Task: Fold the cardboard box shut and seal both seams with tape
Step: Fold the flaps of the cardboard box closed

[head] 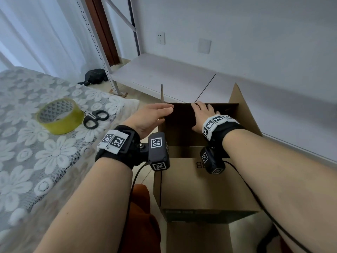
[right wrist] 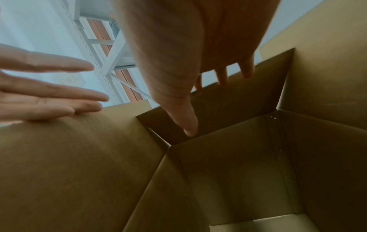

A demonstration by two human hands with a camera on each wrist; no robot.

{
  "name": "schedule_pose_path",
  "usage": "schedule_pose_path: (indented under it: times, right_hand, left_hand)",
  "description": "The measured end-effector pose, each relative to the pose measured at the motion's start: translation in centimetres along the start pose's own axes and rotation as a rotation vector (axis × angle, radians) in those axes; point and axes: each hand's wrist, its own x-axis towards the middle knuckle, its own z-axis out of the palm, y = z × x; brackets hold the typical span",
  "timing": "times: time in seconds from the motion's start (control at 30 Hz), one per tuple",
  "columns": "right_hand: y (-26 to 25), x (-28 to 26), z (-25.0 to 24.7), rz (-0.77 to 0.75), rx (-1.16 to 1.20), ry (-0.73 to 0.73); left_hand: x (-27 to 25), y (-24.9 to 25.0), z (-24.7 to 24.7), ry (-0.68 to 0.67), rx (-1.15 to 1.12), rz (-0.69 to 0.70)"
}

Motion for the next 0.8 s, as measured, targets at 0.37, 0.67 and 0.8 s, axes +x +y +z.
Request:
schedule_pose_path:
  times: [0.37, 0.67, 0.8]
  right_hand:
    - [-0.3, -1.1, 3.2, 0.008, -0.029, -0.043]
    - [0.0, -1.8, 4.7, 0.026, -0.1, -0.186]
    - [0.6, -2.4, 5.9, 0.037, -0.11, -0.328]
  left_hand:
    - [0.8, -0.9, 0.1, -0.035, 0.023, 0.005]
    - [0.9, -1.4, 0.2, -0.032, 0.068, 0.038]
    - [0.9, -1.2, 0.5, -0.028, 0.096, 0.047]
